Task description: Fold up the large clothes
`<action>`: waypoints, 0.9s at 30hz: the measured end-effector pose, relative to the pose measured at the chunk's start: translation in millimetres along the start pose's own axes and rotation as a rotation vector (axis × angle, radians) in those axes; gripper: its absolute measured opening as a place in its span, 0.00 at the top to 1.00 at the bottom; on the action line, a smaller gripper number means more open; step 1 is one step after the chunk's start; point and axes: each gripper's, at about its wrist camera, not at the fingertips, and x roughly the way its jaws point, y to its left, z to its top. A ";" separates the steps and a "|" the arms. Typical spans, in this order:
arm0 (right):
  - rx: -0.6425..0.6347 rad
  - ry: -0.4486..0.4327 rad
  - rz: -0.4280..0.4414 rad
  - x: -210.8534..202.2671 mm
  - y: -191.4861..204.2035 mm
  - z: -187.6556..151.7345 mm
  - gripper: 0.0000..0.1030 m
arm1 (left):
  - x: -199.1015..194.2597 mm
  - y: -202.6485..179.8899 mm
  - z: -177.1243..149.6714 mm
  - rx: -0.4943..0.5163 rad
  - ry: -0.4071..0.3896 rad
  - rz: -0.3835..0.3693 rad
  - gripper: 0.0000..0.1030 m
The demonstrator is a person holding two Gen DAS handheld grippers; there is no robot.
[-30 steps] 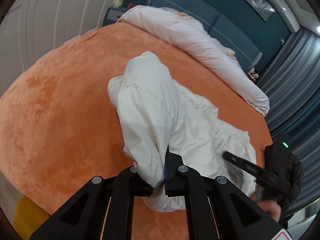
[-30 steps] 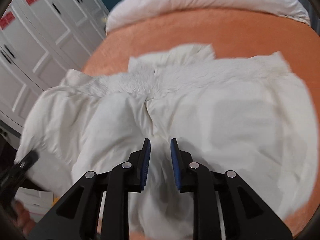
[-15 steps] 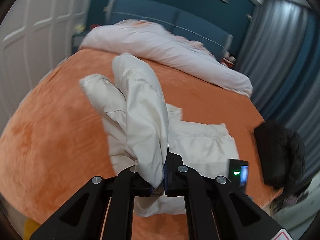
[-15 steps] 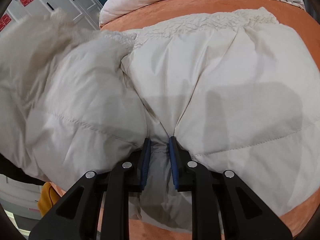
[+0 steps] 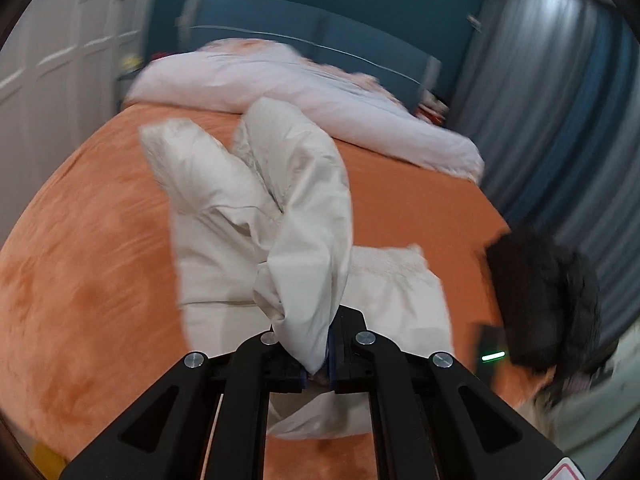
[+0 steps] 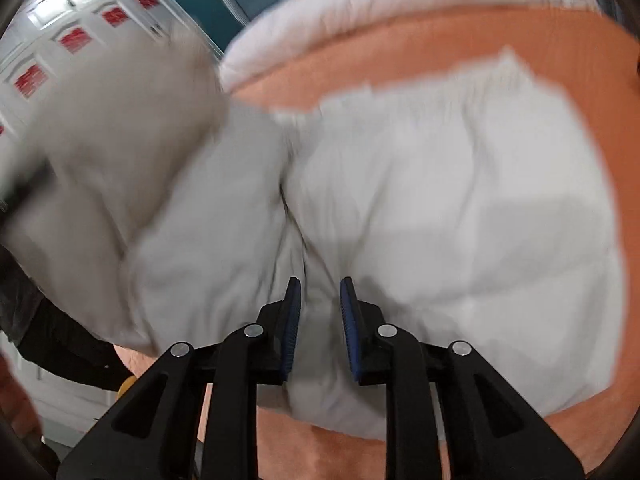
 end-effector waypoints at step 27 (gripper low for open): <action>-0.182 0.077 -0.201 70.9 64.5 79.0 0.85 | -34.6 135.7 -33.6 -0.242 -0.108 0.151 0.60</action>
